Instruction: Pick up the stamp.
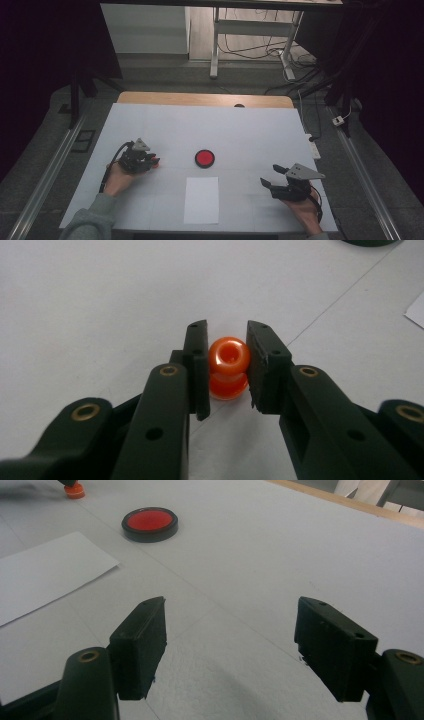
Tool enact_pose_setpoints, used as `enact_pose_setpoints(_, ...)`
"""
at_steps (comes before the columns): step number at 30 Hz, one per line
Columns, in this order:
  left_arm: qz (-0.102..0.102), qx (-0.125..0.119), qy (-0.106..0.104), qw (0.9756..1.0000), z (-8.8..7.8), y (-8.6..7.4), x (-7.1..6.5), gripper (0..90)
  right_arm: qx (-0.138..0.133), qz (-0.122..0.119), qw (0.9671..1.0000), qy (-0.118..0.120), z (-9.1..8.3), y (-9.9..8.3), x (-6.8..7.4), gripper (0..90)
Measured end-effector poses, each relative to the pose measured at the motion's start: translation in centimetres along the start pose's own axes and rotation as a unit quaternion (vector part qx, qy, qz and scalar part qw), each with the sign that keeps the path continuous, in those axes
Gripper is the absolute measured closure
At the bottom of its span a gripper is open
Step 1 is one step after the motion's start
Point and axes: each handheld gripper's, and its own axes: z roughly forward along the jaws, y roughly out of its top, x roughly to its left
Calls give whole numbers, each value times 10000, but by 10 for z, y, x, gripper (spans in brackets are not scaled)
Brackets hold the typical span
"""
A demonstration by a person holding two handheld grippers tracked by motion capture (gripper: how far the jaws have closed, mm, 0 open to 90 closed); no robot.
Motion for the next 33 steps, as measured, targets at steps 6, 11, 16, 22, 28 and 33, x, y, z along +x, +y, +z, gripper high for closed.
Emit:
enact_pose_setpoints(6, -24, -102, 33, 9999, -3, 0, 0, 727, -15, 3, 10000, -16, 0, 0, 0, 287)
enact_pose_setpoints(11, -23, -144, 22, 9999, -5, 0, 0, 727, -16, -5, 10000, -11, 0, 0, 0, 287)
enact_pose_setpoints(16, -36, -259, -5, 9997, -9, 2, -1, 728, -26, 0, 10000, -19, -1, 0, 0, 288)
enact_pose_setpoints(22, -67, -387, -43, 9992, -15, 3, -1, 727, -46, 16, 10000, -38, -1, 0, 0, 288)
enact_pose_setpoints(28, -92, -561, -140, 9983, -22, 5, -2, 727, -66, 7, 10000, -43, -2, 1, 0, 289)
enact_pose_setpoints(33, -110, -754, -230, 9968, -28, 7, -6, 727, -77, 20, 10000, -43, -1, 1, 0, 289)
